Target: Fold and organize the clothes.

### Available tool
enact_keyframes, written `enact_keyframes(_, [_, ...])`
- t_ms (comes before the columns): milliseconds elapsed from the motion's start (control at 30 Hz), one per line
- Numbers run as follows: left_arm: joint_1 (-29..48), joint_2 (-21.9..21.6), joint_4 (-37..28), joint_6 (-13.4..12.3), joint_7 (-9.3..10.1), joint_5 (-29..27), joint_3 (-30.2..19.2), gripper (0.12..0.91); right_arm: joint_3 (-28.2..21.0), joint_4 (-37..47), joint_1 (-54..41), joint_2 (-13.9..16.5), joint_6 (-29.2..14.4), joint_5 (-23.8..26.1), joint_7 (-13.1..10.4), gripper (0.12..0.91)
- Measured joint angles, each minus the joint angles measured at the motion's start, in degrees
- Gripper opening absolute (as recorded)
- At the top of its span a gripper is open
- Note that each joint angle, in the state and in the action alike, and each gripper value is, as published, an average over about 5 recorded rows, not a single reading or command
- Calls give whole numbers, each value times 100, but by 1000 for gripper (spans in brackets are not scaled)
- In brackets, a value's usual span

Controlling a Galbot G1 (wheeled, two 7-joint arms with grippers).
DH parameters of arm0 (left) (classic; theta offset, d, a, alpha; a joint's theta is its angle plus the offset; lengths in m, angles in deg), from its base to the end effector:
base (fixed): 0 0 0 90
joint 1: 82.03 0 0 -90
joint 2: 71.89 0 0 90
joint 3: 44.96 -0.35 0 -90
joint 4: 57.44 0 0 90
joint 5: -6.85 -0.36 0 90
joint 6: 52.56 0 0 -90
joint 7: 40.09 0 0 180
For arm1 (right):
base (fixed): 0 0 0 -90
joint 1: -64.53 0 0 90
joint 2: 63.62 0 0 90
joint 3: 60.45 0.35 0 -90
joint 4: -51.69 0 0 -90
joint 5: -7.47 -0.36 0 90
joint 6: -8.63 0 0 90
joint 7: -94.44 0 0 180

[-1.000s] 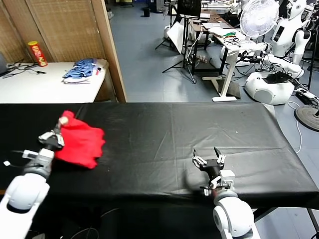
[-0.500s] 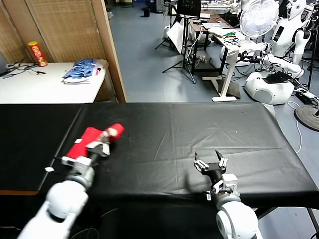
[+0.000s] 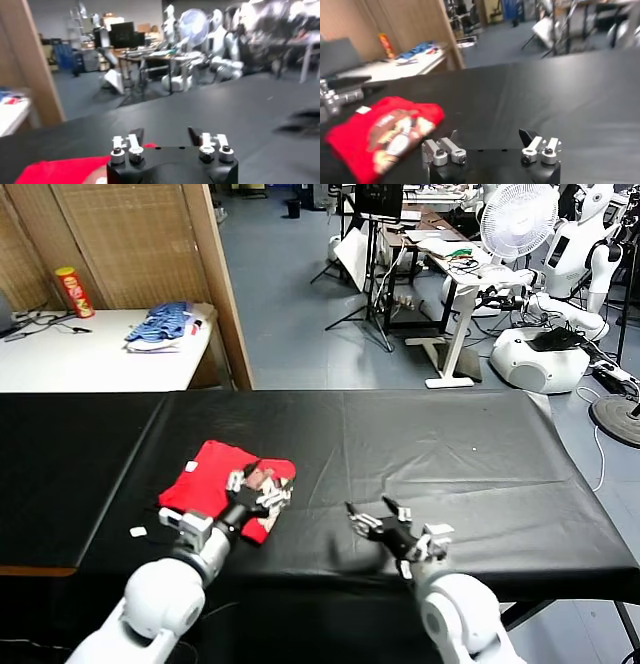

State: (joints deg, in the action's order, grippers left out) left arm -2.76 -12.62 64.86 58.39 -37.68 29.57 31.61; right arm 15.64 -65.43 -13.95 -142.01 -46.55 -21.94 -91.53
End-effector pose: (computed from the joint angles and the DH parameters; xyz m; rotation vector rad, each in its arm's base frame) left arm 0.2588 0.0198 -0.2237 -0.6020 -2.9348 -0.1671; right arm 0.2653 0.0380 -0.2557 0.4827 -2.6372 -0.3428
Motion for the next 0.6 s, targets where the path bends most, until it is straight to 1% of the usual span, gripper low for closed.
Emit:
enact_keyframes(67, [-22,-33,89,-4,83,-37,78,794,-194,268,-267,-116,-35,-261,-163,798])
enact_keyframes(167, [-115,-51,172,-21,146,-82,183,797,-442,768,-689,-353,-76,-614,-365,798])
enact_keyframes(300, [-307,-19,243,-57,169,-65,317,798,-681,1481,-1201,-721,-76,-997,-511,798])
enact_keyframes(400, [-425,1,259,-64,193,-52,409,798,-818,1946,-1492,-976,-76,-1127,-526,797])
enact_keyframes(467, [-480,4,262,-62,225,-49,459,798,-889,2192,-1637,-1119,-86,-1128,-496,790])
enact_keyframes(567, [-531,7,260,-48,289,-18,513,798,-968,2477,-1795,-1270,-138,-992,-385,732])
enact_keyframes(600, [-541,10,256,-42,307,-4,525,798,-989,2548,-1834,-1298,-161,-912,-338,695])
